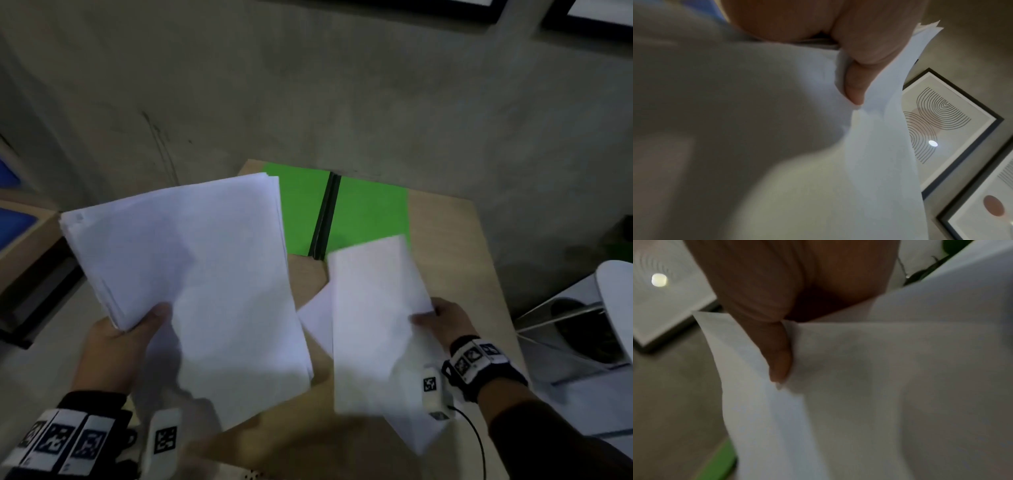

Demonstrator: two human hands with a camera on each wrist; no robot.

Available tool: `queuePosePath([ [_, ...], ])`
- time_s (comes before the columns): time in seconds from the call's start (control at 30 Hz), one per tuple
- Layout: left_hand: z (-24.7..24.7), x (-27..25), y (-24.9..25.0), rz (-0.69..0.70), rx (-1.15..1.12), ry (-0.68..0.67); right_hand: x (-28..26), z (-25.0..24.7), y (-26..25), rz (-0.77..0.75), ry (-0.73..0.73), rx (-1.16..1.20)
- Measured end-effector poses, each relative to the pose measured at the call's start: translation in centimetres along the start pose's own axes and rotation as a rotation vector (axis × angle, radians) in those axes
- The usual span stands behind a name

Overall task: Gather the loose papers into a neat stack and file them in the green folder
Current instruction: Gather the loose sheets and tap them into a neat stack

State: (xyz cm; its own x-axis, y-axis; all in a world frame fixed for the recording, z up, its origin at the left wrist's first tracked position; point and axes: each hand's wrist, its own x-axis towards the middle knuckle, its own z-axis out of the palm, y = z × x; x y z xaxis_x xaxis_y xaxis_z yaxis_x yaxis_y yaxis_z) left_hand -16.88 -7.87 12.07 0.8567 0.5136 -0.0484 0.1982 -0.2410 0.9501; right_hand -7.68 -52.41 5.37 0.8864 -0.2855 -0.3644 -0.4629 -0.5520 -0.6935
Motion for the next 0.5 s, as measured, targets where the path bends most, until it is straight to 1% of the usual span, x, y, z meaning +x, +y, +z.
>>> queuePosePath([
  [0.1,1.7,0.0,1.0,-0.029,-0.109,-0.090,-1.9,-1.2,-1.2,0.008,0.039,0.501],
  [0.13,2.4,0.0,1.5,-0.029,-0.140,-0.130,-2.5,-1.2,-1.5,0.003,0.026,0.620],
  [0.2,3.6,0.0,1.9,-0.037,-0.170,-0.195,-3.6,-0.9,-2.1,-0.038,-0.027,0.778],
  [0.33,6.5,-0.5,2.7,-0.089,-0.331,-0.400,-5.2,1.0,-2.8,-0.142,-0.163,0.912],
  [0.4,7.7,-0.5,2.3,-0.126,-0.390,-0.427,-6.0,1.7,-3.2,-0.178,-0.276,0.958],
  [0.43,8.2,-0.6,2.4,-0.118,-0.388,-0.434,-6.6,2.1,-3.4,-0.179,-0.323,0.951],
  [0.47,8.6,-0.7,2.5,-0.104,-0.381,-0.468,-6.9,2.3,-3.3,-0.172,-0.357,0.937],
  [0.5,9.0,-0.7,2.7,-0.093,-0.379,-0.509,-7.4,2.6,-3.4,-0.161,-0.360,0.928],
])
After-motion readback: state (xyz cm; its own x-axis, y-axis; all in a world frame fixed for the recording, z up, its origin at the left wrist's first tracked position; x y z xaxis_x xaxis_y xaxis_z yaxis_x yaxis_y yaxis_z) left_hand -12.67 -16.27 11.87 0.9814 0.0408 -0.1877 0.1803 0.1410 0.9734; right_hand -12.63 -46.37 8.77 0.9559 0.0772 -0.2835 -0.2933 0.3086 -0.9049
